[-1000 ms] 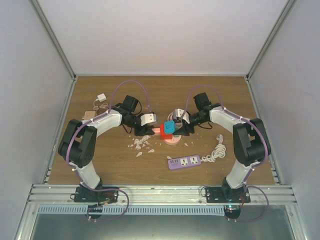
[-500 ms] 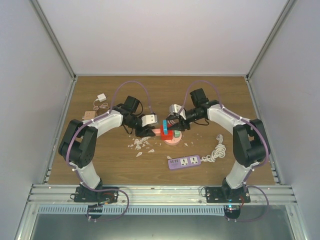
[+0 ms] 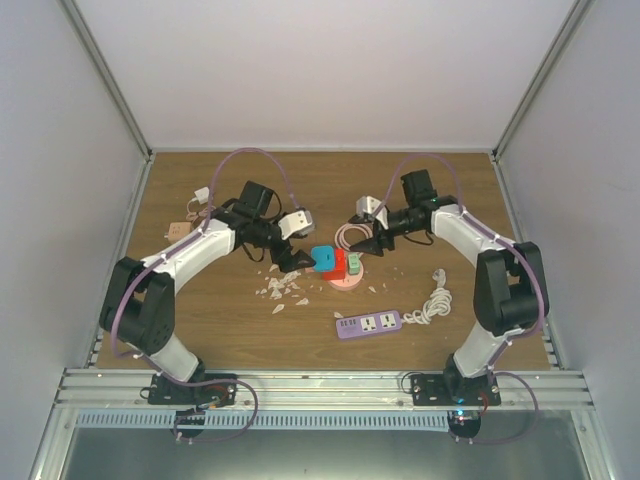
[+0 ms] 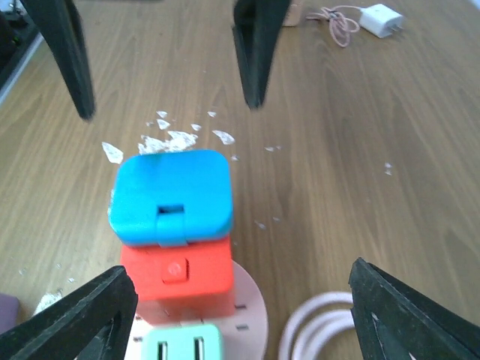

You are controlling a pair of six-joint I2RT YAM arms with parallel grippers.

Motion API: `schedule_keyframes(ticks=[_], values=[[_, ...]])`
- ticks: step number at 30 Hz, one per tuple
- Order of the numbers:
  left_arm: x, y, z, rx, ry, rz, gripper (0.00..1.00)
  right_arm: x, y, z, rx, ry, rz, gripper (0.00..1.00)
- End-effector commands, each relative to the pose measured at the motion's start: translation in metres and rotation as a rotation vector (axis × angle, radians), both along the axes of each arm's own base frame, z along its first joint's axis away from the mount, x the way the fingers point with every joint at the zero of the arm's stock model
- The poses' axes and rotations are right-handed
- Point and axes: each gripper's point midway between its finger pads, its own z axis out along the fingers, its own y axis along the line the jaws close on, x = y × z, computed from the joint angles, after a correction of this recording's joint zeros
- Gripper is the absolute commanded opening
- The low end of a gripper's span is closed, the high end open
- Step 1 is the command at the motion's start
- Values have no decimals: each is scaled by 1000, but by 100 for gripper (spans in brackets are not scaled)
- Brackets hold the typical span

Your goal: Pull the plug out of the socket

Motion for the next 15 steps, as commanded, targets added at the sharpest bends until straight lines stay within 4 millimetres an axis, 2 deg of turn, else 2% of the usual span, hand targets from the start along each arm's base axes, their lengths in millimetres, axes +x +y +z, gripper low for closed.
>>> schedule_keyframes(ticks=[1,5,9,12,15], values=[[1,-3,28,-48,68,100,96,2,-16,4,-4,-42,-21,81],[3,-6,26,-49,235,183,92,2,-27,-22,-102,-52,-47,81],[-21,-13,24,-132,477,193,87,-6,-35,-40,-159,-46,-46,77],[-33,-14,25,-187,561,199,86,-11,-40,-51,-199,-44,-49,72],[-34,-5,20,-218,593,256,85,-12,-47,-65,-251,-51,-70,67]])
